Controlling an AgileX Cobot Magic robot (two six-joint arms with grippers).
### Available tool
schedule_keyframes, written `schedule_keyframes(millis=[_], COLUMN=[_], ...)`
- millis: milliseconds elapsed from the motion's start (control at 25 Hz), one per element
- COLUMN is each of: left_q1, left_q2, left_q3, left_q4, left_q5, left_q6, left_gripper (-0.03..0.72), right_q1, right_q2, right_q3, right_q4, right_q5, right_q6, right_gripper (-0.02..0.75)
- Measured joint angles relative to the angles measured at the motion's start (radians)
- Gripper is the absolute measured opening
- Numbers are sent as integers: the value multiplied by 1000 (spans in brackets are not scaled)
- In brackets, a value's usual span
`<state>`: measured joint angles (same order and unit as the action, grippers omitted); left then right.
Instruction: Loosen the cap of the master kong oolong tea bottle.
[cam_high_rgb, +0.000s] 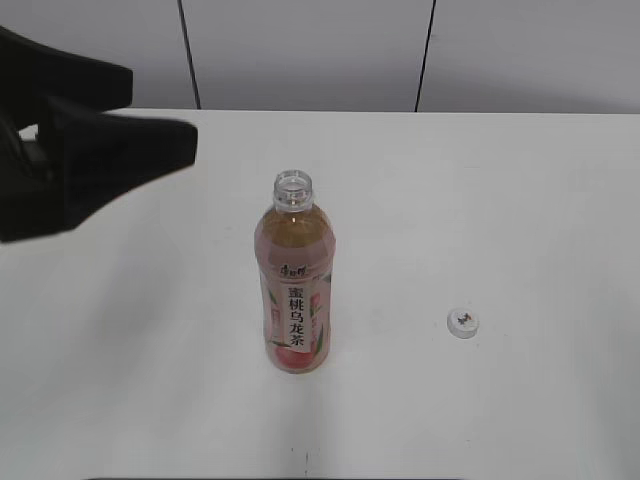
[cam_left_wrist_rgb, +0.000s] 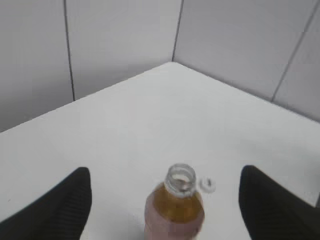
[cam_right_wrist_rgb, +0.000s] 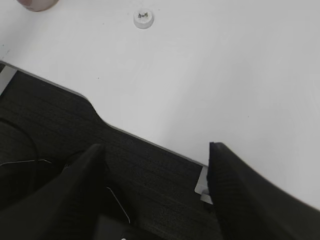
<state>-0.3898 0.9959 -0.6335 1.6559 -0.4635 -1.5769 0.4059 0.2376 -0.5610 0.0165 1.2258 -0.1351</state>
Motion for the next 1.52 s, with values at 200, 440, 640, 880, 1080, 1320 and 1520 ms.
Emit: schedule_keyframes(millis=[200,440,640,880,1080,1320,1520], left_q1=[0,0,0,0,0,0,0], left_q2=[0,0,0,0,0,0,0], left_q3=[0,0,0,0,0,0,0], left_q4=[168,136,126,126,126,126,126], left_q5=[-66,-76,-92,-116,-118,-118,-112], left_q6=[-2,-2,-4,-4,-4,-4,-4], left_gripper=[532,532,532,532,532,531,526], right_q1=[0,0,0,0,0,0,0], right_q2=[0,0,0,0,0,0,0], right_q3=[0,1,32,47,47,47,47], right_q4=[0,0,0,0,0,0,0], right_q5=[0,0,-87,-118,-121,-121,-121], right_q6=[0,6,20,27,29,29,29], right_gripper=[483,483,483,483,483,483,483])
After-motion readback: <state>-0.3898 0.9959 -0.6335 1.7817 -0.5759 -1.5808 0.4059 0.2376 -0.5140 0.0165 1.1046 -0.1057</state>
